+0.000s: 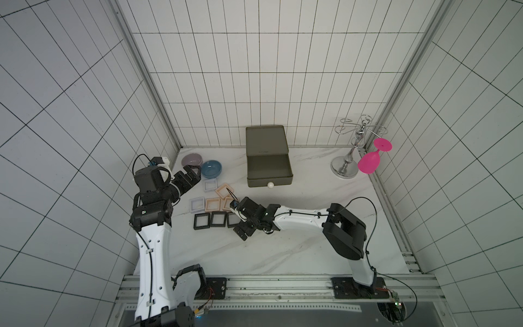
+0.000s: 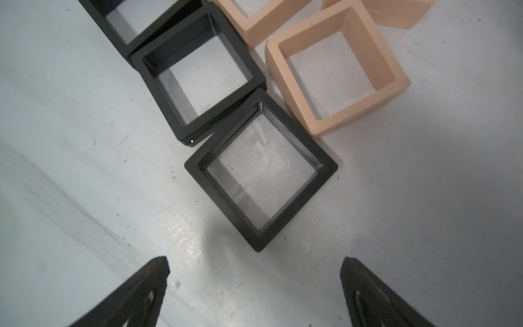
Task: Place the brooch boxes into the drawer by color
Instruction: Pick up the brooch box from the center of the board.
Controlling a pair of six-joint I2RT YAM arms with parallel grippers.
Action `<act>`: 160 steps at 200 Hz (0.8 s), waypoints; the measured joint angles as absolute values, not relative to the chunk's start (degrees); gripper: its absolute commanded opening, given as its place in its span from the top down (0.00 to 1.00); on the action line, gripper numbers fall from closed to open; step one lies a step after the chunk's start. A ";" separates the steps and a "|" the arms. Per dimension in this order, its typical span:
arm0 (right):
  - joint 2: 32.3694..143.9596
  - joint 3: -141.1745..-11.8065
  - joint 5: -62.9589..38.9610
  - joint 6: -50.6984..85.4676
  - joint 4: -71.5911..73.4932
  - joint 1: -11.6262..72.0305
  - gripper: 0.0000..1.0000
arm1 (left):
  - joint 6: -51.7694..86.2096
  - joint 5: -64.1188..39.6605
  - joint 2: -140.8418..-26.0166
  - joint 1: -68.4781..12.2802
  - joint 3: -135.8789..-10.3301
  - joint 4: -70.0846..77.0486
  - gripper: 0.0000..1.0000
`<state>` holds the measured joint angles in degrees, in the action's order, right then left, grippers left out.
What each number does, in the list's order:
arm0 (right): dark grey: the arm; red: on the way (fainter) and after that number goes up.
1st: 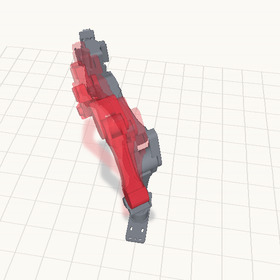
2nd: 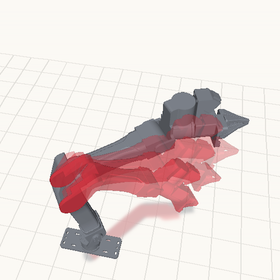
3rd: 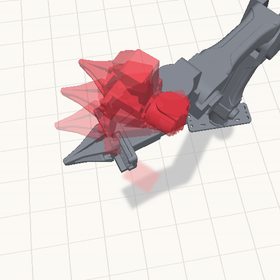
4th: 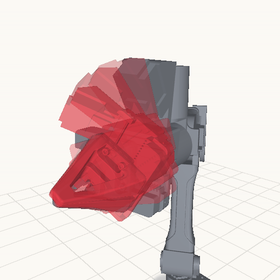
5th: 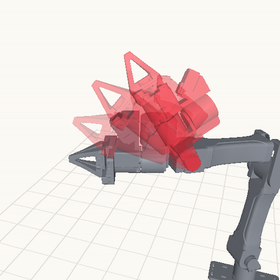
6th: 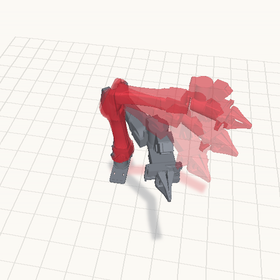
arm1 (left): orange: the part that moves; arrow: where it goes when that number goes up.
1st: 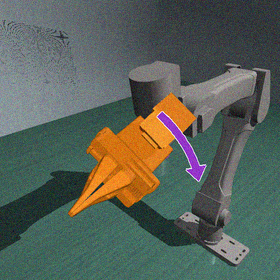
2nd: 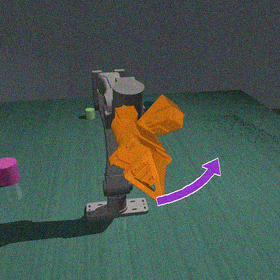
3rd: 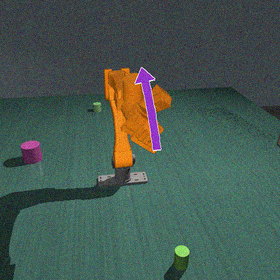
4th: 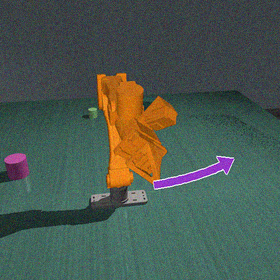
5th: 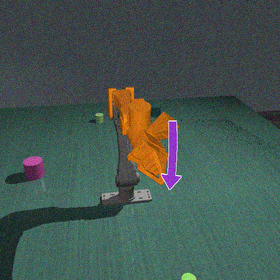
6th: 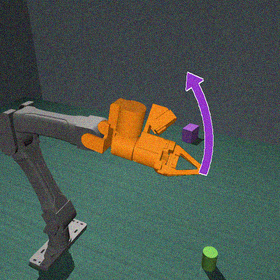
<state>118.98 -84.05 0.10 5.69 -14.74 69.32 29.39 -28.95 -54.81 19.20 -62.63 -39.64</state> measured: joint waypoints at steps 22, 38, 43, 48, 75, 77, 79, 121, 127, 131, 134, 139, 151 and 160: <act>120.42 -85.38 -0.97 4.60 -14.35 68.69 0.01 | 29.56 -29.21 -54.43 19.20 -62.24 -39.59 0.02; 121.16 -86.02 -1.78 3.95 -14.28 68.10 0.01 | 29.58 -29.41 -54.22 19.20 -61.84 -39.46 0.02; 121.34 -86.17 -2.04 3.60 -14.28 67.85 0.01 | 29.61 -29.45 -54.17 19.20 -61.71 -39.38 0.02; 121.56 -86.39 -2.24 3.27 -14.28 67.81 0.01 | 29.61 -29.54 -54.13 19.20 -61.63 -39.33 0.02; 123.13 -88.05 -3.60 1.04 -14.24 66.81 0.01 | 29.63 -29.69 -54.06 19.20 -61.30 -38.85 0.02; 123.22 -88.20 -3.75 0.86 -14.26 66.70 0.01 | 29.63 -29.69 -54.04 19.20 -61.28 -38.79 0.02; 123.37 -88.38 -4.05 0.62 -14.33 66.61 0.01 | 29.63 -29.69 -54.04 19.20 -61.25 -38.74 0.02; 124.77 -91.53 -8.73 -4.64 -15.90 65.80 0.01 | 29.65 -29.85 -53.89 19.20 -60.93 -38.30 0.02; 124.77 -91.83 -9.39 -5.52 -16.14 65.56 0.01 | 29.69 -29.87 -53.87 19.20 -60.84 -38.30 0.02; 124.79 -92.07 -9.76 -5.96 -16.34 65.56 0.01 | 29.71 -29.87 -53.87 19.20 -60.80 -38.33 0.02; 124.84 -92.29 -10.13 -6.42 -16.58 65.56 0.01 | 29.74 -29.87 -53.87 19.20 -60.77 -38.30 0.02; 124.92 -92.68 -10.57 -7.09 -16.82 65.45 0.01 | 29.74 -29.87 -53.87 19.20 -60.73 -38.28 0.02; 125.47 -93.97 -11.79 -8.71 -17.50 65.19 0.01 | 29.76 -29.87 -53.87 19.20 -60.66 -38.26 0.02; 126.17 -95.02 -12.47 -9.82 -18.04 65.14 0.01 | 29.76 -29.89 -53.84 19.20 -60.62 -38.24 0.02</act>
<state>126.17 -95.02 -12.47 -9.82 -18.04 65.14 29.76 -29.89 -53.84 19.20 -60.62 -38.24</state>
